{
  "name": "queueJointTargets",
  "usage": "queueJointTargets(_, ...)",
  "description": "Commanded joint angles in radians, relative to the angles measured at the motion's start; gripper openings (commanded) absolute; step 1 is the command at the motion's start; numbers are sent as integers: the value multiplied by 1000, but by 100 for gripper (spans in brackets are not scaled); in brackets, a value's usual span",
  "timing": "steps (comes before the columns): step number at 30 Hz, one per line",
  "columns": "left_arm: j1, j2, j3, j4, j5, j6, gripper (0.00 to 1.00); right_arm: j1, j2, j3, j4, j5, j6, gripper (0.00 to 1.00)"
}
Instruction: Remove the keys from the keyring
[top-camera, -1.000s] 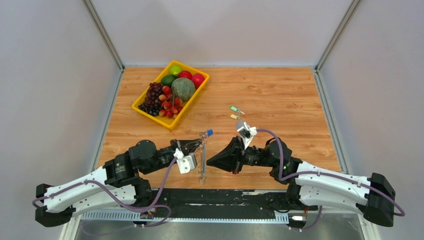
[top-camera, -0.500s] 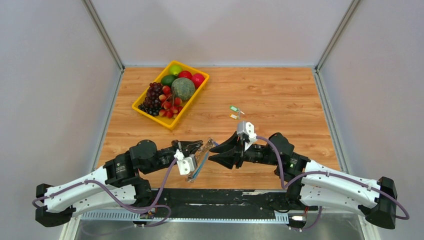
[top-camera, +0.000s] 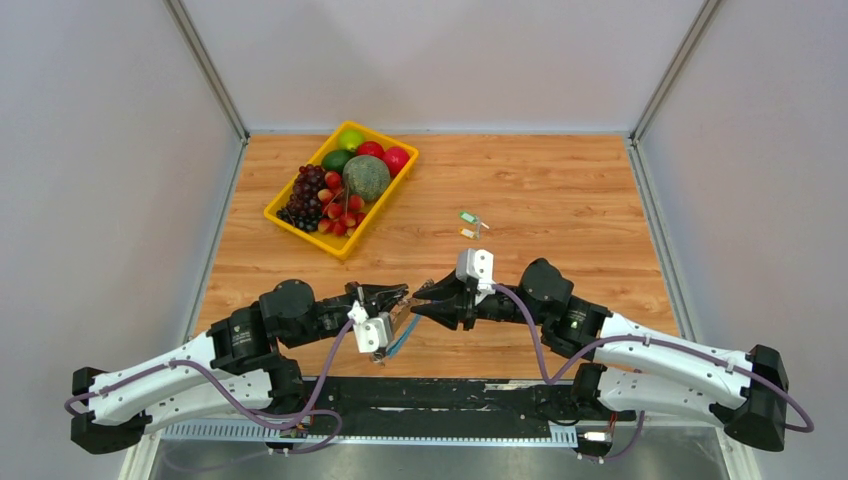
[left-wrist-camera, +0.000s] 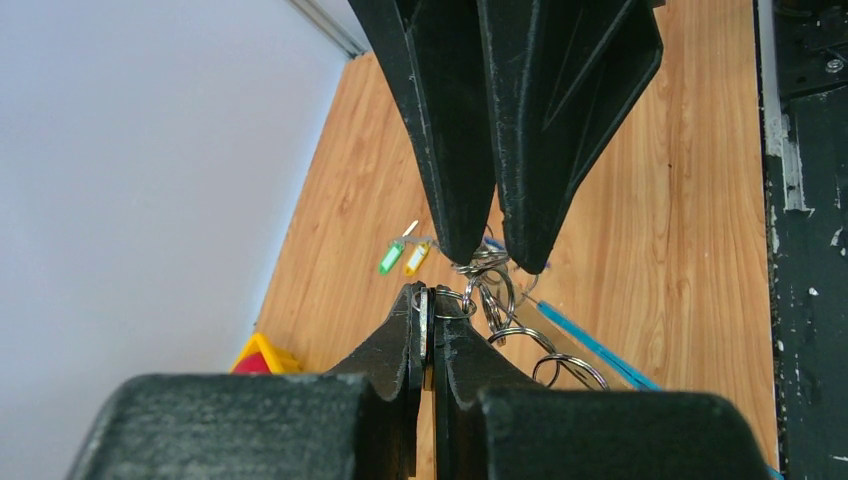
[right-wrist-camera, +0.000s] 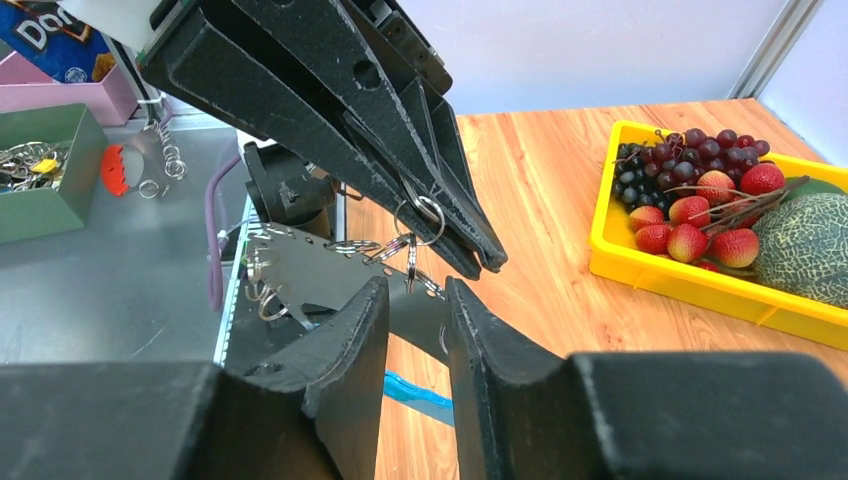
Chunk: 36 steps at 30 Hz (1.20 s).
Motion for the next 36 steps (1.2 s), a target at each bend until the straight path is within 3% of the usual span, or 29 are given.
queueJointTargets(1,2,0,3,43,18,12,0,4,7,56,20,-16,-27,30)
queueJointTargets(12,2,2,3,43,16,13,0,6,35,60,41,-23,-8,25)
queueJointTargets(28,2,20,3,33,9,21,0,7,73,80,70,-46,26,25)
queueJointTargets(36,2,24,2,32,5,24,0,7,64,79,67,-46,34,1)
